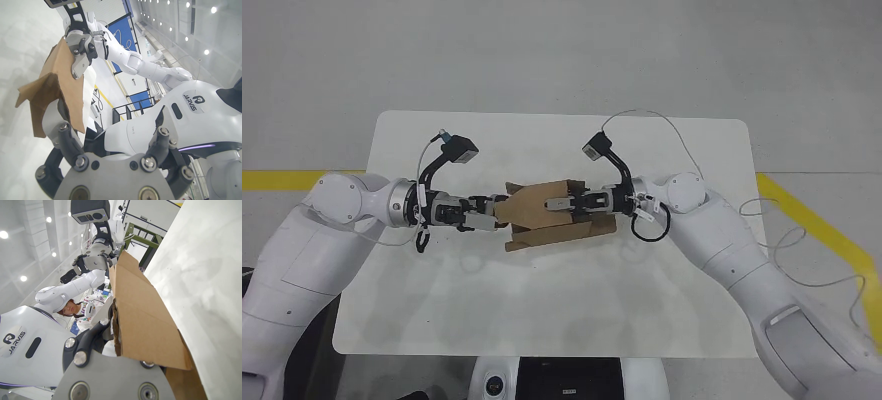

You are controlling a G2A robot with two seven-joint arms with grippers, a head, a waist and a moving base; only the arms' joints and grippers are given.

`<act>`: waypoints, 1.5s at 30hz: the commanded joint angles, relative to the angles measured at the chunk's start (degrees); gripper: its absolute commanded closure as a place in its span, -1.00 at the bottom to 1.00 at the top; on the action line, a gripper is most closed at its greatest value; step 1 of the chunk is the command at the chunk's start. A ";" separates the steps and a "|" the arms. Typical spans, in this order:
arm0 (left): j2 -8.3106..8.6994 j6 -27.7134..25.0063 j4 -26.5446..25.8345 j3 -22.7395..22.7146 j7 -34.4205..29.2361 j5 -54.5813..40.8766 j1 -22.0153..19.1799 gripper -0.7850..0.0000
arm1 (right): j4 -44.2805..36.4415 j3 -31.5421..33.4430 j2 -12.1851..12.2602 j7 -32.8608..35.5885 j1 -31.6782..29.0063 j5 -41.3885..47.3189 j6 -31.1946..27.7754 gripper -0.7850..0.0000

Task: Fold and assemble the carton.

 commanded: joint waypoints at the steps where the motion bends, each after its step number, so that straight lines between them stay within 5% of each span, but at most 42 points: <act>1: -0.04 0.11 0.08 -0.24 -0.10 -0.20 0.14 -1.00 | 0.41 0.22 0.02 -0.03 0.16 -0.61 -0.03 1.00; 45: -3.14 0.87 -1.16 -0.93 -0.87 1.51 0.16 -1.00 | -3.59 1.91 -4.11 -4.84 -1.99 -4.88 3.09 1.00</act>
